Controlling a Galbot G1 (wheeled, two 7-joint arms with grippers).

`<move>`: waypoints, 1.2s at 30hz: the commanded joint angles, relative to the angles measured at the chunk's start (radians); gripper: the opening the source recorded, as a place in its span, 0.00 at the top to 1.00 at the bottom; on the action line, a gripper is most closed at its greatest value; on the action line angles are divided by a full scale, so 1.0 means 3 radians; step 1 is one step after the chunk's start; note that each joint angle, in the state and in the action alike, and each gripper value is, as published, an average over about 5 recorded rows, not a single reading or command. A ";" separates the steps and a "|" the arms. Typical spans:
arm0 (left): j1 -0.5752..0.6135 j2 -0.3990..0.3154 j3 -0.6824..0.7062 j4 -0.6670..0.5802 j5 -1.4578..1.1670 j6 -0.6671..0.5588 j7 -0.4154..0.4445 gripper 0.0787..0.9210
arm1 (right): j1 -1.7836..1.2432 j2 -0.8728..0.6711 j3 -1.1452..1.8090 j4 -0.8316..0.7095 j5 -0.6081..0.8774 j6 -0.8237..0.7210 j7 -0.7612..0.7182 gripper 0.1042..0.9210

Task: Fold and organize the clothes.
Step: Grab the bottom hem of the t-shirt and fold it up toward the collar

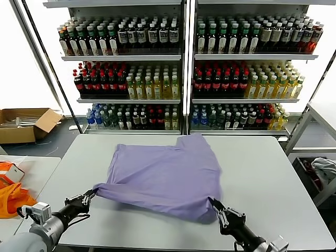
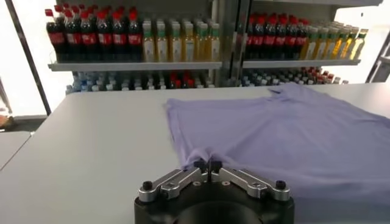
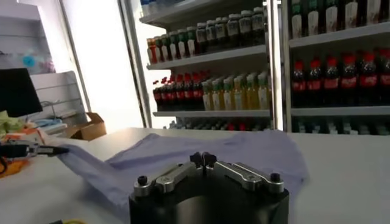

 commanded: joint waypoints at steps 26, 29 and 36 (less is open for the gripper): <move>-0.1363 0.0153 0.0920 0.1175 0.0192 -0.0010 0.0094 0.90 | 0.2205 0.0076 -0.0978 -0.1688 -0.0003 -0.0345 0.0189 0.94; -0.1228 0.0185 0.0787 0.1023 0.0151 -0.0016 0.0077 0.80 | 0.1958 0.0026 -0.0864 -0.1473 -0.0060 -0.0382 0.0231 0.84; -0.0777 0.0273 0.0585 0.0628 0.0120 -0.0053 0.0059 0.55 | 0.1120 -0.0183 -0.0524 -0.0812 -0.0166 -0.0566 0.0401 0.59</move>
